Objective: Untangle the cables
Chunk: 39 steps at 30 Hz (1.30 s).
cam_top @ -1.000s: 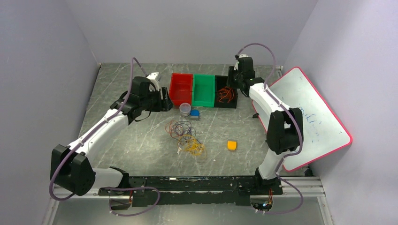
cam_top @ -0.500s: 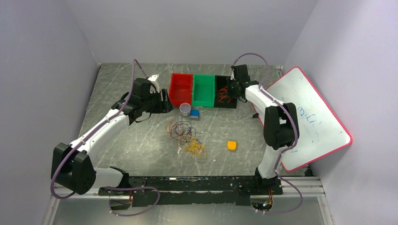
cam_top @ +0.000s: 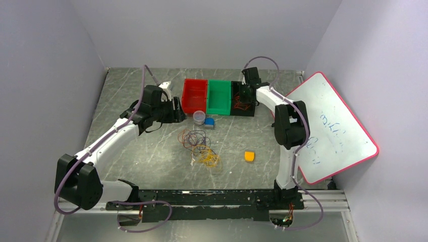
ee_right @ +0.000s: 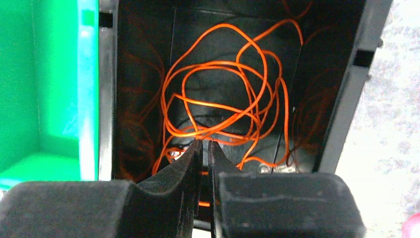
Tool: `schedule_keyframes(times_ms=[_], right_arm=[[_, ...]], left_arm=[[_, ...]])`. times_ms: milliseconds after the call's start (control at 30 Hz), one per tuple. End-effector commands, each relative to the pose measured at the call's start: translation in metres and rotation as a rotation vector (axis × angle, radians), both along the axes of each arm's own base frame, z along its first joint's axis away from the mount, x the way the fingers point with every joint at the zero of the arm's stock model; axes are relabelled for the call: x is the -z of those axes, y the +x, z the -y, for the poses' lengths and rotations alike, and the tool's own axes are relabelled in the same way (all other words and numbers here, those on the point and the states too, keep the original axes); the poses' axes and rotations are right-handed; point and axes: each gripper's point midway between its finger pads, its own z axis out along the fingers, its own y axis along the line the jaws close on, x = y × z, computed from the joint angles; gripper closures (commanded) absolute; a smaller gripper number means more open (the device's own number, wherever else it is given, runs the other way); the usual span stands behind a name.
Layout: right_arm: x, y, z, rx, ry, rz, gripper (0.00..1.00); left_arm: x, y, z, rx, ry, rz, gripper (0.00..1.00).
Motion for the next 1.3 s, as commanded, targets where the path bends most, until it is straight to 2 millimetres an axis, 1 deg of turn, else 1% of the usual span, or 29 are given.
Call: schedule_keyframes(times_ms=[0, 133, 200, 333, 367, 400, 467, 533, 567, 600, 667, 700, 800, 900, 1000, 1033, 1100, 1133, 1167, 1267], right_arm=[[0.005, 0.014, -0.007, -0.021, -0.008, -0.004, 0.87], [0.007, 0.021, -0.011, -0.030, -0.006, -0.005, 0.88], [0.003, 0.021, -0.011, -0.030, -0.007, 0.009, 0.88], [-0.030, 0.019, -0.008, -0.027, 0.002, 0.091, 0.88], [-0.038, 0.017, -0.007, -0.026, 0.000, 0.105, 0.87], [-0.050, 0.015, -0.005, -0.025, 0.002, 0.127, 0.85], [-0.065, 0.007, -0.003, -0.023, 0.004, 0.157, 0.80], [-0.080, -0.002, 0.001, -0.018, 0.011, 0.193, 0.70], [-0.086, -0.008, 0.001, -0.024, 0.022, 0.209, 0.66], [-0.090, -0.016, 0.001, -0.029, 0.032, 0.218, 0.63], [-0.103, -0.028, 0.000, -0.027, 0.065, 0.250, 0.61], [-0.115, -0.036, -0.001, -0.034, 0.095, 0.277, 0.61], [-0.129, -0.058, -0.007, -0.047, 0.162, 0.314, 0.61], [-0.134, -0.079, -0.013, -0.057, 0.201, 0.321, 0.61], [-0.130, -0.097, -0.018, -0.067, 0.210, 0.312, 0.61], [-0.129, -0.103, -0.020, -0.070, 0.212, 0.310, 0.61], [-0.122, -0.113, -0.026, -0.081, 0.219, 0.299, 0.61], [-0.112, -0.120, -0.030, -0.091, 0.220, 0.279, 0.61], [-0.109, -0.123, -0.032, -0.095, 0.221, 0.273, 0.61], [-0.099, -0.136, -0.053, -0.160, 0.239, 0.252, 0.61]], left_arm=[[-0.004, -0.003, -0.002, -0.005, -0.011, 0.003, 0.37], [-0.003, -0.003, -0.003, -0.005, -0.009, -0.003, 0.37], [-0.002, -0.003, -0.003, -0.011, -0.013, -0.006, 0.37], [-0.001, -0.003, -0.003, -0.030, -0.021, -0.006, 0.36], [0.000, -0.002, -0.003, -0.033, -0.025, -0.005, 0.35], [0.000, -0.002, -0.002, -0.032, -0.029, -0.005, 0.35], [0.000, -0.001, -0.001, -0.032, -0.038, -0.005, 0.36], [0.002, -0.001, 0.000, -0.033, -0.046, -0.010, 0.36], [0.004, -0.001, 0.000, -0.035, -0.046, -0.017, 0.37], [0.005, -0.001, 0.000, -0.036, -0.047, -0.022, 0.37], [0.010, -0.002, 0.001, -0.037, -0.042, -0.037, 0.39], [0.013, -0.002, 0.000, -0.041, -0.036, -0.044, 0.40], [0.021, -0.004, -0.004, -0.054, -0.020, -0.063, 0.42], [0.029, -0.005, -0.006, -0.074, -0.010, -0.085, 0.44], [0.040, -0.004, -0.015, -0.159, 0.007, -0.126, 0.52], [0.044, -0.004, -0.019, -0.200, 0.009, -0.137, 0.53], [0.047, -0.001, -0.022, -0.246, 0.001, -0.141, 0.53], [0.050, 0.000, -0.021, -0.261, -0.007, -0.147, 0.53], [0.054, 0.002, -0.021, -0.266, -0.008, -0.155, 0.53], [0.065, 0.004, -0.018, -0.266, -0.003, -0.186, 0.53]])
